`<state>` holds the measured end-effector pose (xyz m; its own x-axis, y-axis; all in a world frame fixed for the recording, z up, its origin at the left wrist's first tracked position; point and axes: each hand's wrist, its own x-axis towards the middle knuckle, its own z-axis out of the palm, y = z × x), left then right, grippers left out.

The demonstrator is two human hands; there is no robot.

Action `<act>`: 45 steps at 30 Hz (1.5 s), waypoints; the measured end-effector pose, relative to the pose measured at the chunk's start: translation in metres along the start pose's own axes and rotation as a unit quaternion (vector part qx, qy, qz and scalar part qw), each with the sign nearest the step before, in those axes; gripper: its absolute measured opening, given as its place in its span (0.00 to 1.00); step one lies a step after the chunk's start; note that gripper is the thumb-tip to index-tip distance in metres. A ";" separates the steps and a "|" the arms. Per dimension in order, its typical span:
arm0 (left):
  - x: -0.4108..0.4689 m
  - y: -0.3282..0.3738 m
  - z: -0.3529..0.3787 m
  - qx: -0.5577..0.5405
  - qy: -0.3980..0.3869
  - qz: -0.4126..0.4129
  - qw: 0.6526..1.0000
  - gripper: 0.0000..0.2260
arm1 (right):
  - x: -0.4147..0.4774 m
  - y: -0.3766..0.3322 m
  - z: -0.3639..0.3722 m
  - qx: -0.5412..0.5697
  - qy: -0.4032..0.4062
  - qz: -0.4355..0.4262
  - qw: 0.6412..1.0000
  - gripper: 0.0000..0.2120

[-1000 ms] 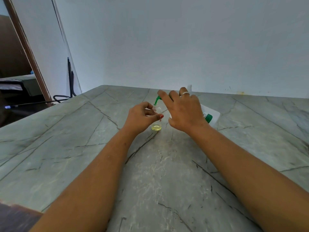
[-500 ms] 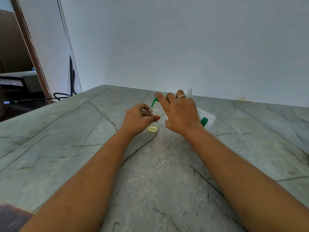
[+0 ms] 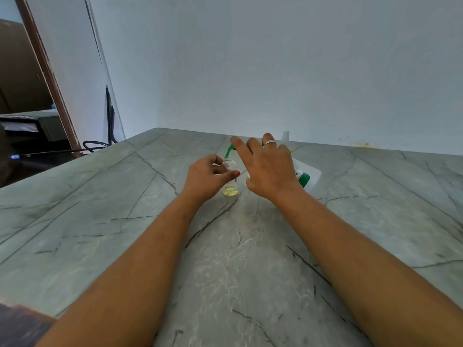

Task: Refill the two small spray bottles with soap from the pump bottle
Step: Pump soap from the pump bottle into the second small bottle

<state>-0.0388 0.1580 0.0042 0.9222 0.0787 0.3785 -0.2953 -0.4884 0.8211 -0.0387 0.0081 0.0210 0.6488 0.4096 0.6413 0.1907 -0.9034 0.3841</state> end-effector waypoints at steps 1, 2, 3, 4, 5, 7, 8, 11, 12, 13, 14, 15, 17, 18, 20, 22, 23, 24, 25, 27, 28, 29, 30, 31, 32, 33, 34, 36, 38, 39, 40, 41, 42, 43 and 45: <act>0.000 0.000 0.000 -0.001 -0.002 0.002 1.000 0.14 | 0.000 0.001 0.000 0.002 0.001 0.002 1.000 0.42; -0.001 0.000 0.001 0.000 -0.005 0.005 1.000 0.14 | 0.000 0.001 0.000 0.004 0.003 0.005 1.000 0.41; -0.002 0.000 0.001 0.004 -0.007 0.009 1.000 0.14 | 0.000 0.002 0.000 0.006 0.005 0.009 1.000 0.41; -0.002 0.001 0.001 0.011 -0.008 0.012 1.000 0.15 | -0.001 0.002 -0.001 0.008 0.007 0.013 1.000 0.40; -0.003 0.001 0.002 0.015 -0.007 0.015 1.000 0.15 | -0.001 0.002 -0.001 0.011 0.009 0.015 1.000 0.40; -0.002 0.002 0.001 0.016 -0.006 0.019 1.000 0.15 | -0.001 0.002 -0.001 0.012 0.012 0.016 1.000 0.39; -0.002 0.002 0.001 0.014 -0.006 0.019 1.000 0.15 | -0.002 0.002 -0.001 0.011 0.013 0.016 1.000 0.39; -0.002 0.001 0.000 0.013 -0.002 0.018 1.000 0.15 | -0.001 0.001 0.001 0.007 0.012 0.019 1.000 0.40; -0.002 0.001 0.000 0.012 -0.001 0.019 1.000 0.14 | -0.001 0.002 0.002 0.003 0.012 0.018 1.000 0.41; -0.002 0.000 -0.001 0.013 0.001 0.019 1.000 0.14 | -0.001 0.002 0.003 -0.002 0.011 0.016 1.000 0.41; -0.002 0.000 -0.001 0.011 0.002 0.019 1.000 0.14 | -0.002 0.003 0.004 -0.008 0.011 0.012 1.000 0.42; -0.001 -0.001 -0.002 0.009 0.003 0.019 1.000 0.14 | -0.002 0.003 0.005 -0.013 0.011 0.009 1.000 0.42; -0.001 -0.001 -0.002 0.008 0.003 0.018 1.000 0.14 | -0.003 0.004 0.005 -0.022 0.012 0.007 1.000 0.42; -0.001 -0.001 -0.002 0.009 0.004 0.016 1.000 0.14 | -0.003 0.004 0.005 -0.024 0.012 0.007 1.000 0.42; -0.001 -0.001 -0.001 0.011 0.006 0.015 1.000 0.14 | -0.003 0.004 0.004 -0.017 0.010 0.008 1.000 0.42; -0.001 0.000 -0.001 0.013 0.006 0.015 1.000 0.14 | -0.001 0.003 0.002 -0.006 0.008 0.013 1.000 0.41; -0.001 0.000 -0.001 0.016 0.005 0.015 1.000 0.15 | -0.001 0.002 0.001 0.001 0.009 0.016 1.000 0.40; -0.001 0.000 -0.001 0.018 0.004 0.015 1.000 0.15 | 0.000 0.001 0.000 0.008 0.010 0.019 1.000 0.40; -0.001 0.000 -0.001 0.020 0.003 0.016 1.000 0.15 | 0.001 0.000 0.000 0.013 0.011 0.020 1.000 0.40; -0.002 0.000 -0.001 0.018 0.004 0.016 1.000 0.15 | 0.001 -0.001 -0.001 0.018 0.013 0.019 1.000 0.39; -0.001 0.000 -0.001 0.018 0.004 0.015 1.000 0.15 | 0.002 -0.002 0.000 0.019 0.015 0.019 1.000 0.40; -0.001 0.000 -0.001 0.017 0.004 0.015 1.000 0.14 | 0.002 -0.002 0.000 0.017 0.017 0.019 1.000 0.40; -0.001 0.000 -0.002 0.016 0.006 0.015 1.000 0.14 | 0.002 -0.003 0.001 0.015 0.020 0.020 1.000 0.40; -0.001 -0.001 -0.002 0.014 0.009 0.013 1.000 0.13 | 0.003 -0.003 0.001 0.013 0.021 0.020 1.000 0.41; 0.000 -0.001 -0.003 0.014 0.011 0.011 1.000 0.13 | 0.003 -0.004 0.002 0.010 0.018 0.018 1.000 0.42; 0.000 -0.002 -0.004 0.015 0.014 0.008 1.000 0.13 | 0.004 -0.005 0.003 0.006 0.016 0.015 1.000 0.43; 0.001 -0.003 -0.005 0.017 0.015 0.005 1.000 0.14 | 0.004 -0.005 0.004 0.004 0.016 0.012 1.000 0.44; 0.002 -0.003 -0.007 0.018 0.017 0.004 1.000 0.14 | 0.005 -0.006 0.003 0.005 0.017 0.010 1.000 0.44; 0.001 -0.003 -0.008 0.019 0.019 0.002 1.000 0.14 | 0.007 -0.006 0.003 0.011 0.019 0.011 1.000 0.44; 0.001 -0.003 -0.008 0.019 0.019 0.000 1.000 0.15 | 0.009 -0.007 0.003 0.016 0.021 0.013 1.000 0.43; 0.000 -0.002 -0.008 0.018 0.019 -0.002 1.000 0.15 | 0.010 -0.008 0.003 0.022 0.023 0.015 0.999 0.42; 0.000 -0.003 -0.009 0.019 0.019 -0.003 1.000 0.16 | 0.011 -0.009 0.004 0.026 0.024 0.014 0.999 0.41; 0.001 -0.003 -0.010 0.020 0.020 -0.004 1.000 0.16 | 0.012 -0.010 0.004 0.028 0.023 0.011 0.999 0.41; 0.001 -0.003 -0.010 0.021 0.021 -0.005 1.000 0.16 | 0.013 -0.011 0.005 0.030 0.022 0.008 0.999 0.41; 0.002 -0.005 -0.012 0.026 0.027 -0.007 0.999 0.16 | 0.015 -0.013 0.006 0.030 0.020 0.002 0.999 0.41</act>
<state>-0.0381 0.1708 0.0062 0.9111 0.1309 0.3908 -0.2682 -0.5318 0.8033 -0.0268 0.0251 0.0219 0.6194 0.4097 0.6697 0.2328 -0.9105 0.3417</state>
